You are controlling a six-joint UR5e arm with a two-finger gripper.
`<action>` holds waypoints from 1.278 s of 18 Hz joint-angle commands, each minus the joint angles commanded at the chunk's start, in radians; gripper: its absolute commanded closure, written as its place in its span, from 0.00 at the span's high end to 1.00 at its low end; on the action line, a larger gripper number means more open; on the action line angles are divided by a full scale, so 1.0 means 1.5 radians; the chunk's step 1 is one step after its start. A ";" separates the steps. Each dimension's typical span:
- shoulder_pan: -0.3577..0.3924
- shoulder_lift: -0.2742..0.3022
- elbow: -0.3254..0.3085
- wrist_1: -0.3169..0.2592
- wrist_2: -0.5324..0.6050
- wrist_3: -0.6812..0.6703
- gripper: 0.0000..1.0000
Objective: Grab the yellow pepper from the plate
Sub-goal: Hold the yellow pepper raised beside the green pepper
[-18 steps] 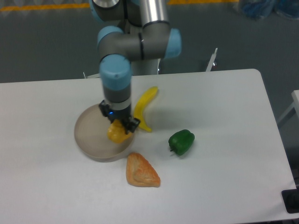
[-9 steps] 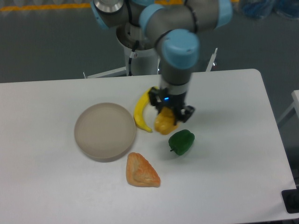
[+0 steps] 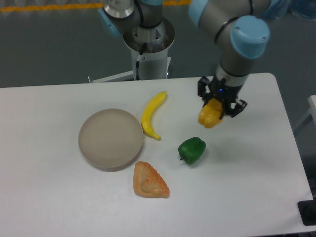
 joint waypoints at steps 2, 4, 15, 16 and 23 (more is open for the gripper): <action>0.013 -0.009 0.006 0.000 0.017 0.044 0.13; 0.034 -0.018 0.010 0.000 0.025 0.110 0.13; 0.016 -0.058 0.011 0.066 0.024 0.213 0.14; 0.011 -0.060 0.012 0.072 0.024 0.207 0.14; -0.001 -0.075 0.012 0.090 0.023 0.182 0.14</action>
